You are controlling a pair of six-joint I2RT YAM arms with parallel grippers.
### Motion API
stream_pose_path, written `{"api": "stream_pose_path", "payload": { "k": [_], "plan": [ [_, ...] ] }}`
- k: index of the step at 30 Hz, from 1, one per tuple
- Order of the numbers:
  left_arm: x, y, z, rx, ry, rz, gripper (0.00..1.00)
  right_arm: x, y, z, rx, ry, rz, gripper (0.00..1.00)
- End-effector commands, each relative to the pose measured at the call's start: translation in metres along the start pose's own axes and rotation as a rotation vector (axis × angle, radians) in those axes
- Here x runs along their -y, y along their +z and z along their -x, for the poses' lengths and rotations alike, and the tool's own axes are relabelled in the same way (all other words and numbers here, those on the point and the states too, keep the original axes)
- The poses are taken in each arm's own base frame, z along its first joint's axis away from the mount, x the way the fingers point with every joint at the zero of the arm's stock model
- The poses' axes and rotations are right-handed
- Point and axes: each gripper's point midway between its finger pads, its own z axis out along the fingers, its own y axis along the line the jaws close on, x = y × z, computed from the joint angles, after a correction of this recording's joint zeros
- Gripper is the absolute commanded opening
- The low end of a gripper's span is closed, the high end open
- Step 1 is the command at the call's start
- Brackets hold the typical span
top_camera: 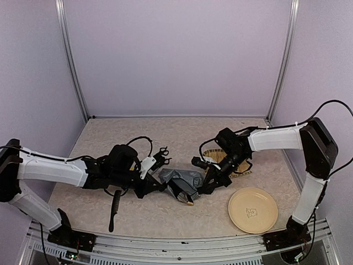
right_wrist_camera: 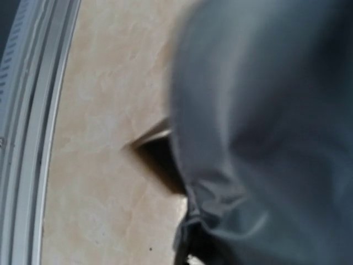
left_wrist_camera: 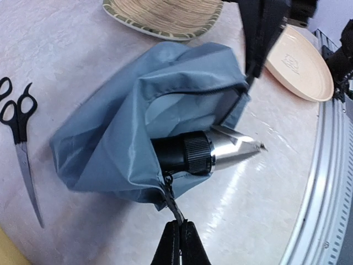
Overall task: Sort the hair-cutting tools
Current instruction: Adjust the kit bag at the center of the board, then adjust the electric hair clipper in the kit bag.
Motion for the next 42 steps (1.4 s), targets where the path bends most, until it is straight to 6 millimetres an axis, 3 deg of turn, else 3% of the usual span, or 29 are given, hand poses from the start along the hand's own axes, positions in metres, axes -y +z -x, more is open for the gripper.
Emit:
{"api": "stream_pose_path", "payload": {
  "k": [1,7,12,16,19,22,25,29,35,40,42],
  "plan": [
    [0.021,-0.029,-0.007,0.021,-0.148,0.007,0.00,-0.010,-0.014,0.029,0.093,0.003,0.068,0.00],
    [0.053,-0.044,-0.043,-0.054,-0.244,0.030,0.00,0.010,-0.002,0.016,0.037,0.068,0.027,0.00],
    [0.084,-0.042,-0.075,-0.137,-0.284,0.037,0.00,0.030,0.004,0.012,0.032,0.102,-0.051,0.00],
    [0.092,-0.036,-0.091,-0.197,-0.271,0.111,0.00,0.031,0.012,0.011,0.034,0.118,-0.022,0.00],
    [0.092,-0.037,-0.076,-0.151,-0.194,0.224,0.24,0.029,0.017,0.011,0.031,0.110,-0.012,0.00],
    [0.100,-0.039,-0.046,-0.073,-0.050,0.313,0.40,0.027,0.019,0.012,0.029,0.099,-0.009,0.00],
    [0.114,-0.033,-0.015,-0.010,0.086,0.332,0.46,0.025,0.019,0.013,0.029,0.090,-0.004,0.00],
    [0.114,-0.011,0.008,0.005,0.263,0.382,0.52,0.023,0.019,0.013,0.030,0.082,0.001,0.00],
    [0.096,0.023,0.010,-0.046,0.423,0.441,0.63,0.017,0.020,0.013,0.036,0.078,0.028,0.00],
    [0.080,0.030,0.014,-0.017,0.414,0.413,0.67,0.014,0.020,0.013,0.038,0.082,0.044,0.00],
    [0.081,0.034,0.012,-0.011,0.421,0.371,0.76,0.014,0.021,0.012,0.037,0.084,0.047,0.00]
  ]
}}
